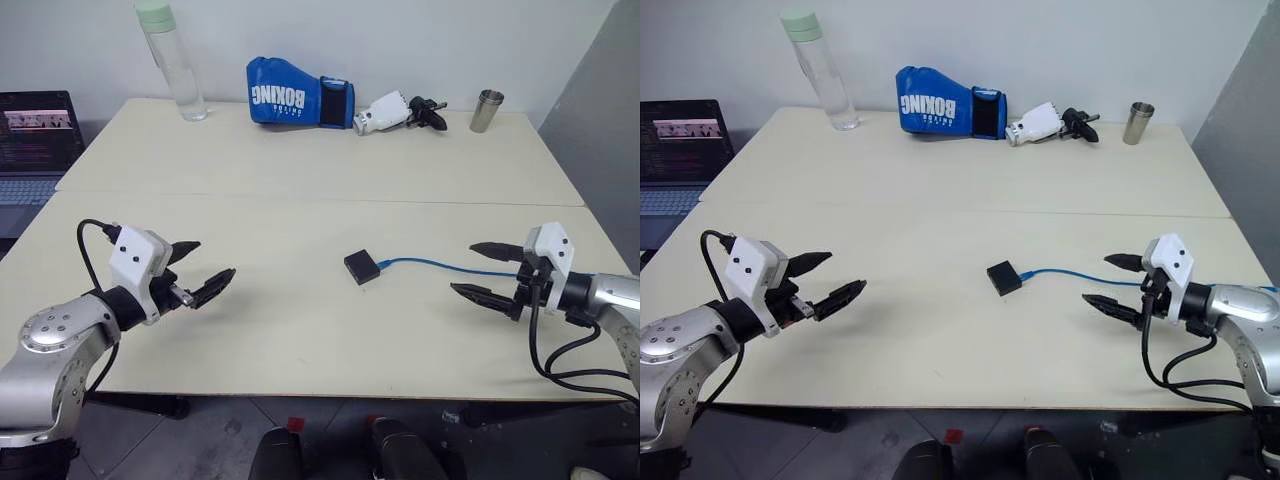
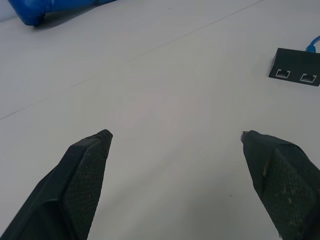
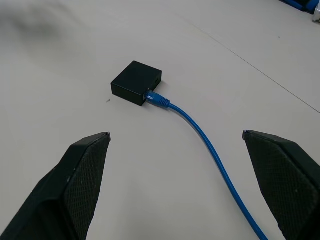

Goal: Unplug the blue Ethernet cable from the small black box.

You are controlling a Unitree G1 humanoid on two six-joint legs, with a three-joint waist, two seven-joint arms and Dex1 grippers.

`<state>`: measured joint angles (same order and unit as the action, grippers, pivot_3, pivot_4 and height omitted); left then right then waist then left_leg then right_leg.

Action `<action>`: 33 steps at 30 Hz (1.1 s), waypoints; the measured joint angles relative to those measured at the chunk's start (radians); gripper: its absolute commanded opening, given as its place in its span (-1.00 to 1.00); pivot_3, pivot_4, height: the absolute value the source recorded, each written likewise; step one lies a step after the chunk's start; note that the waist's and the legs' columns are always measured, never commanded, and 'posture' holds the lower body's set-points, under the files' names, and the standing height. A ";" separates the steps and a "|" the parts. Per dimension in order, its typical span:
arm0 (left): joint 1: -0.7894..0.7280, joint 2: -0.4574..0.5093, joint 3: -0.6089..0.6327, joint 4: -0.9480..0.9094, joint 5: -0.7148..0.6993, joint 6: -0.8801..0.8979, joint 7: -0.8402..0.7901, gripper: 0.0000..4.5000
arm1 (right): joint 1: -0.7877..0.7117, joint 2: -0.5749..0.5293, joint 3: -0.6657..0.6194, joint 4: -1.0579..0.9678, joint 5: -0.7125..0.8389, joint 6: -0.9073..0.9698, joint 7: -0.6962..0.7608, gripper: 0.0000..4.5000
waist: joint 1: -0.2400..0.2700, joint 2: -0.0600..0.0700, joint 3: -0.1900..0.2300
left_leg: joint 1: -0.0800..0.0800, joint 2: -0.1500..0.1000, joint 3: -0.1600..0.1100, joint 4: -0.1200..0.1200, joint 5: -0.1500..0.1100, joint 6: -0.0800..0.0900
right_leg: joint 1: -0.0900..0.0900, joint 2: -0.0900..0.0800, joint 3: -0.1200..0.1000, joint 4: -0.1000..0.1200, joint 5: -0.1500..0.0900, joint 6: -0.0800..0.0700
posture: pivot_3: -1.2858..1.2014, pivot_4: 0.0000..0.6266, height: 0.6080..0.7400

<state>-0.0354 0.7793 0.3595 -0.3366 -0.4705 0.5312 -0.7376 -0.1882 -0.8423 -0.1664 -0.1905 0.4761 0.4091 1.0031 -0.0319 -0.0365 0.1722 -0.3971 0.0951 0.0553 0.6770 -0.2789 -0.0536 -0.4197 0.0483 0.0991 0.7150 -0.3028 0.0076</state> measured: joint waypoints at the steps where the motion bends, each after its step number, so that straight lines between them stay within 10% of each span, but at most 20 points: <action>1: -0.003 0.001 0.000 0.000 0.000 -0.002 -0.003 0.95 | 0.000 -0.001 -0.001 0.000 0.000 0.001 0.000 1.00 | 0.000 0.000 0.000 | 0.000 0.000 0.000 0.000 0.000 0.000 | 0.000 0.000 0.000 0.000 0.000 0.000 | 0.03 -0.52 1.00; 17: -0.023 0.001 -0.023 -0.029 -0.004 0.034 -0.007 0.95 | -0.044 -0.007 0.023 0.004 -0.033 0.017 -0.007 1.00 | 0.000 0.000 0.000 | 0.000 0.000 0.000 0.000 0.000 0.000 | 0.000 0.000 0.000 0.000 0.000 0.000 | 0.03 -0.52 1.00; 33: -0.132 0.089 -0.231 -0.182 -0.180 0.164 -0.221 0.95 | -0.495 0.086 0.391 0.459 -0.263 -0.080 0.210 1.00 | -0.001 0.001 0.001 | 0.000 0.000 0.001 0.000 0.000 0.000 | -0.001 0.000 0.000 0.000 0.000 0.000 | 0.03 -0.52 1.00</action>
<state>-0.1675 0.8683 0.1281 -0.5181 -0.6504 0.6949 -0.9590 -0.6833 -0.7566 0.2248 0.2689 0.2135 0.3288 1.2135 -0.0325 -0.0353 0.1730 -0.3971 0.0952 0.0560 0.6775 -0.2789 -0.0535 -0.4205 0.0485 0.0992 0.7152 -0.3026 0.0071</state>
